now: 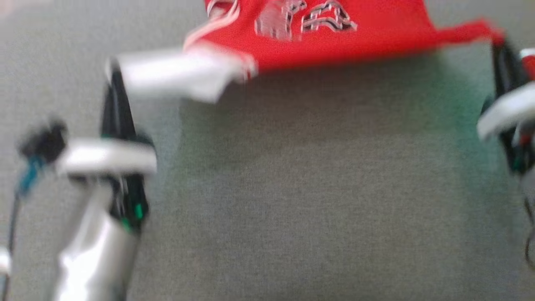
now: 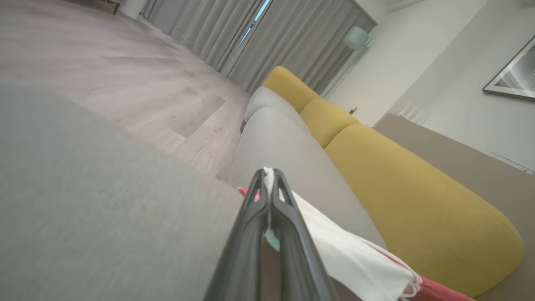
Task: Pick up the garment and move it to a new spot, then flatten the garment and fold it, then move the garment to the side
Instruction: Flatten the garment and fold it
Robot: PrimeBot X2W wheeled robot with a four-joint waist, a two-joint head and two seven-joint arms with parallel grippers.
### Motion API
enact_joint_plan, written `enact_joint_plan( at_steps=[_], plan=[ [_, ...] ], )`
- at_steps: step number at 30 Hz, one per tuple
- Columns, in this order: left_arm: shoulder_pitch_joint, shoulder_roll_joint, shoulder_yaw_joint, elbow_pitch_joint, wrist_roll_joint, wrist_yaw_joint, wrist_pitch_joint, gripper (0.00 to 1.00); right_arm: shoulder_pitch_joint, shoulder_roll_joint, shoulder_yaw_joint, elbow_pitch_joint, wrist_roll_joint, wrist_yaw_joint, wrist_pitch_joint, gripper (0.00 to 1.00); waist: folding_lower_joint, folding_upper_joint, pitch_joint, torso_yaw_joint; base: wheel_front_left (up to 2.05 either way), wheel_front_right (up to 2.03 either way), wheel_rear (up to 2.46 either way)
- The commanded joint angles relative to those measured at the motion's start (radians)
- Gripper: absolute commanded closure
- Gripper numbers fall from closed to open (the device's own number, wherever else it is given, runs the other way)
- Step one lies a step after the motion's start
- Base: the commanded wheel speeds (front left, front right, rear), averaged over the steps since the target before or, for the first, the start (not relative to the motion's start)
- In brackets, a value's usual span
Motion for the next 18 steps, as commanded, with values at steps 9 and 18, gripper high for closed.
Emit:
enact_joint_plan(
  at_steps=[9, 18],
  plan=[
    [0.420, 0.032, 0.060, -0.247, 0.007, 0.125, -0.005, 1.00, 0.362, -0.111, 0.038, -0.185, 0.145, -0.001, -0.001, 1.00, 0.0003, 0.0000, -0.150, -0.016, 0.00, 0.00, 0.00],
    [0.714, -0.001, 0.078, -0.477, -0.010, 0.250, 0.008, 1.00, 0.680, -0.129, -0.061, -0.411, 0.155, -0.001, 0.079, 1.00, 0.0003, 0.0000, -0.226, -0.022, 0.00, 0.00, 0.00]
  ],
)
